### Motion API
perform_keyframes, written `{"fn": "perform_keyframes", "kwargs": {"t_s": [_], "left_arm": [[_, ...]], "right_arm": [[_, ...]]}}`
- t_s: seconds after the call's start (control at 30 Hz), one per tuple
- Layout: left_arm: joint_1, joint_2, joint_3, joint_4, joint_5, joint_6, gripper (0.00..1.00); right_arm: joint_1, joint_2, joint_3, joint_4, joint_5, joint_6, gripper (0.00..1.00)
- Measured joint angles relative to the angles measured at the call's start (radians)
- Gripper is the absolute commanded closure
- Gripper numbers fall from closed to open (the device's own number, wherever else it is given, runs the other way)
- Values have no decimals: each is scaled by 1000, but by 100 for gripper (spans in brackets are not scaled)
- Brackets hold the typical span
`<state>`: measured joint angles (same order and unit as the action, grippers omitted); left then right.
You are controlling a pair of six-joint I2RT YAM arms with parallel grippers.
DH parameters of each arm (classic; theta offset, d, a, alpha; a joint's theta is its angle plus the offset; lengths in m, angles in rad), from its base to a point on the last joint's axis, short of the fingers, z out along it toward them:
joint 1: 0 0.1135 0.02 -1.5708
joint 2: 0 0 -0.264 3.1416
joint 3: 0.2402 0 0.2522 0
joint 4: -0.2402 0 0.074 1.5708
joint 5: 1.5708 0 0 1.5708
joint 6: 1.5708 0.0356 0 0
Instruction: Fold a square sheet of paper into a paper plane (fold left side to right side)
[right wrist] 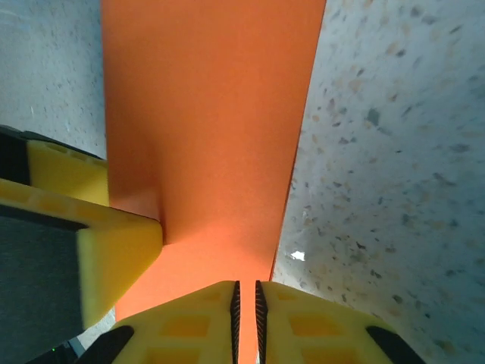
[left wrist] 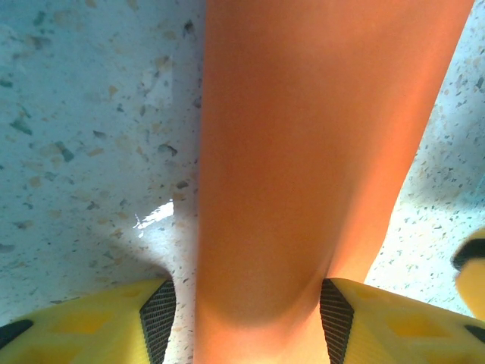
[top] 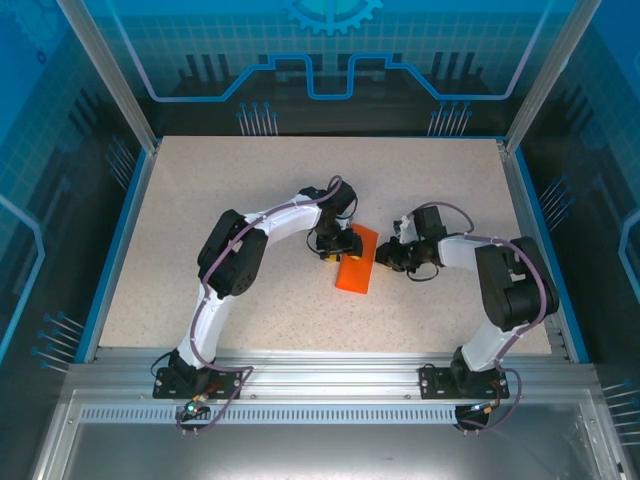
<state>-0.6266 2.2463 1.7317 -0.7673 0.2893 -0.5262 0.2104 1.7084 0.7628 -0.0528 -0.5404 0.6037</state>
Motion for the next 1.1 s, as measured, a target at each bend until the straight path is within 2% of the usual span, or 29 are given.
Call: {"fn": "perform_keyframes", "kwargs": {"t_s": [0.4,0.83,1.1], "left_arm": [[-3,0,1,-3,-6,0,42],[-5,-3,1,-3,-16,2,39],[-2,-87,-76,3,-60,6,38]], "right_arm": [[27,60,34,23,2,22,87],[45,98,106,-91,52,-12,89],[45,105,116,-110,55,-27,89]]}}
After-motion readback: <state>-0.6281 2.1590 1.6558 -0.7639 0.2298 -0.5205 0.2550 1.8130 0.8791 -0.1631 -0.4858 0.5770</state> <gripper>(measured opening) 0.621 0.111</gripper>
